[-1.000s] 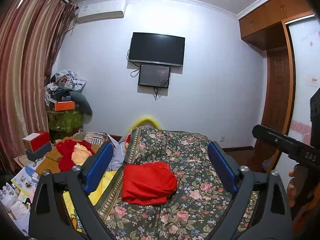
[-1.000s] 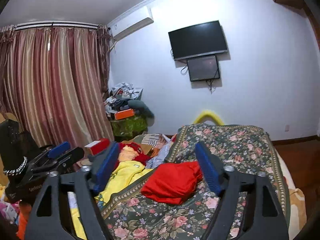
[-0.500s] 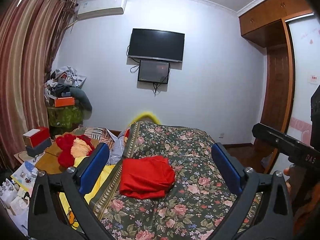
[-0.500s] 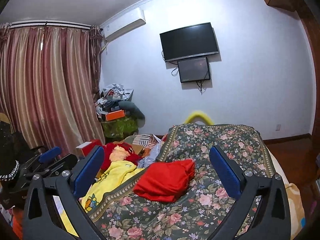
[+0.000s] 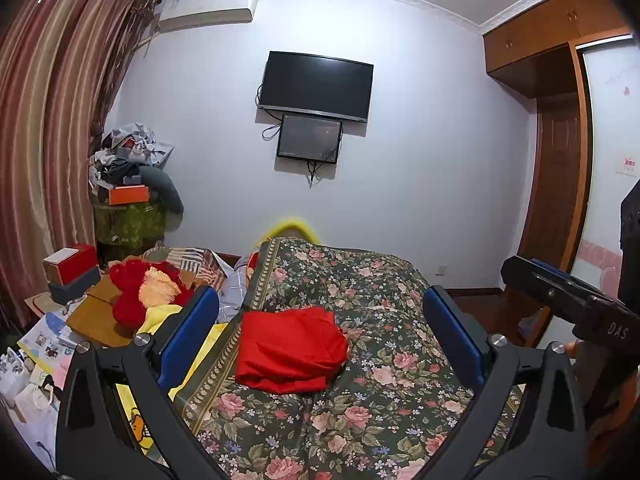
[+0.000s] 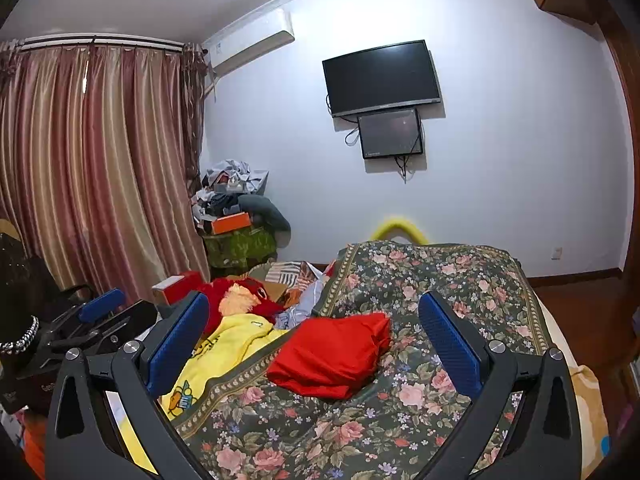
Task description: Fold large clothes
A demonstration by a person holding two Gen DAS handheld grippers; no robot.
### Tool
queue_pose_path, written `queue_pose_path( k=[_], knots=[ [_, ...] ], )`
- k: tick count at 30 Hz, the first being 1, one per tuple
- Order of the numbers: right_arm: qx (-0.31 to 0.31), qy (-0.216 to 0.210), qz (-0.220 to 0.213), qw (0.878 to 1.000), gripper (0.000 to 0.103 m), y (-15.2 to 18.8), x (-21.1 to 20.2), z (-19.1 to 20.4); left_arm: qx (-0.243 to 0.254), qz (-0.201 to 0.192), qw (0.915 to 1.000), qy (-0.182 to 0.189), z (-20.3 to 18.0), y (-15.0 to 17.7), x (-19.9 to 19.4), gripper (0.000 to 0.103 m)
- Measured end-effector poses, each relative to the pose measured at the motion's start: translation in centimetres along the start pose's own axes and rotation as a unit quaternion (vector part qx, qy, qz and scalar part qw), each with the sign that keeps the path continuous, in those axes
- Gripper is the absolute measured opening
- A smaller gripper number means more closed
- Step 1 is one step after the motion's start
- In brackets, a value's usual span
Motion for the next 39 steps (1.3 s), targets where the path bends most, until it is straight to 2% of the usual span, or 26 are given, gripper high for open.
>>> queue_pose_path(
  k=[23,39],
  knots=[
    [0.002,-0.008,0.015,1.000,0.103,0.1,0.4,-0.2,-0.001,0.012,0.9999,-0.007,0.1,0.6,1.1,0.103],
    [0.003,-0.011,0.015,1.000,0.103,0.1,0.4,-0.5,-0.008,0.013,0.9999,0.008,-0.2,0.5,1.1,0.103]
  ],
)
Point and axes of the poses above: each gripper's, at about its wrist camera, not at the fingertips, and x roughly the way its jaws point, z to its left, y to its underside, the point moved 4 cm from there along x, roughly the way its jaws point, and after that the axes turned 15 degrees about y, right-handed, at the moved point
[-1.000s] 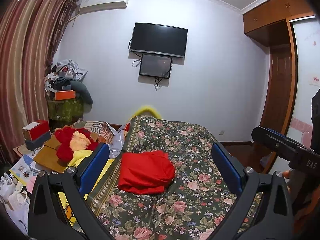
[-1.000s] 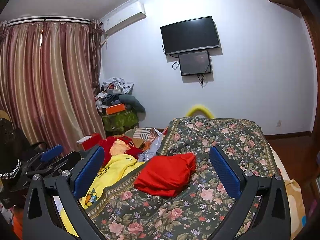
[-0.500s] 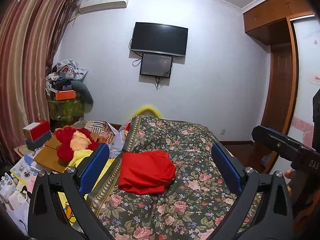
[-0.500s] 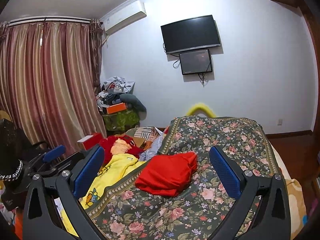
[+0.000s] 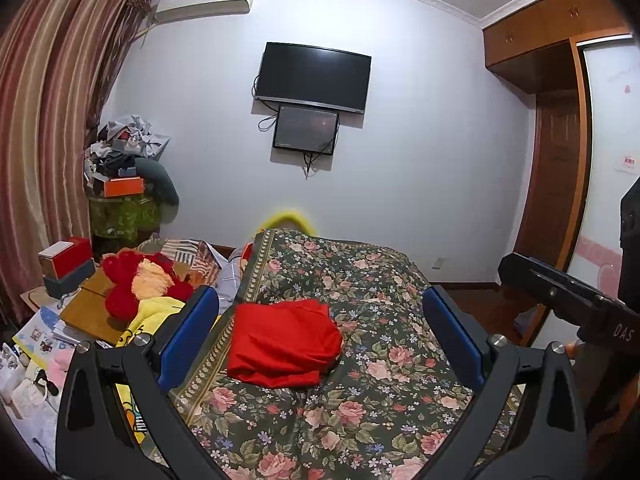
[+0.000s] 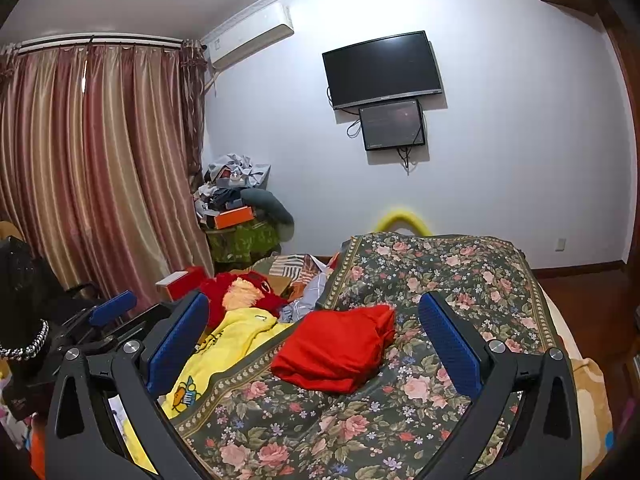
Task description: Fold large clothes
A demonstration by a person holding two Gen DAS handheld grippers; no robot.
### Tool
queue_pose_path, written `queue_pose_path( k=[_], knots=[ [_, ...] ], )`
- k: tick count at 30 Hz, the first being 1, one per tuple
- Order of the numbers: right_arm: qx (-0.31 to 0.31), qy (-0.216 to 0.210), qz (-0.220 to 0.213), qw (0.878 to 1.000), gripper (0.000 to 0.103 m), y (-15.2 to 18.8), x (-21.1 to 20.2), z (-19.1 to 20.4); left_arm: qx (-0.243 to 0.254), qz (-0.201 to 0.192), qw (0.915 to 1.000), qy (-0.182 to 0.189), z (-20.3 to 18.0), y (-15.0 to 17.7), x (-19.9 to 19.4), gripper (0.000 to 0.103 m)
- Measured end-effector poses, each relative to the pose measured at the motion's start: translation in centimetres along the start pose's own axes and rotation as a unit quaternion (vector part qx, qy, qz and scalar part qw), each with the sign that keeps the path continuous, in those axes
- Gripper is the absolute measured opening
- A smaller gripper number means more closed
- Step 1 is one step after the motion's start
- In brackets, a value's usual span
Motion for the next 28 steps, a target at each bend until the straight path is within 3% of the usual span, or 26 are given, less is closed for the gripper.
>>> queue_pose_path(
  k=[8,28],
  knots=[
    [0.000,0.004,-0.001,1.000,0.103,0.04,-0.01,-0.32,0.003,0.015,0.9997,0.016,-0.27,0.07,0.48,0.103],
    [-0.007,0.009,0.005,1.000,0.103,0.15,0.08,-0.30,0.009,0.010,0.9999,0.006,-0.61,0.25,0.42,0.103]
  ],
)
Point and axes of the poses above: each gripper's, at about its wrist camera, not at the fingertips, and x roughly the way its jaws point, z to its left, y to its underside, the point moved 4 cm from there along x, roughly the way its jaws point, and after that the axes turned 15 degrees about y, right-handed, at the moved point
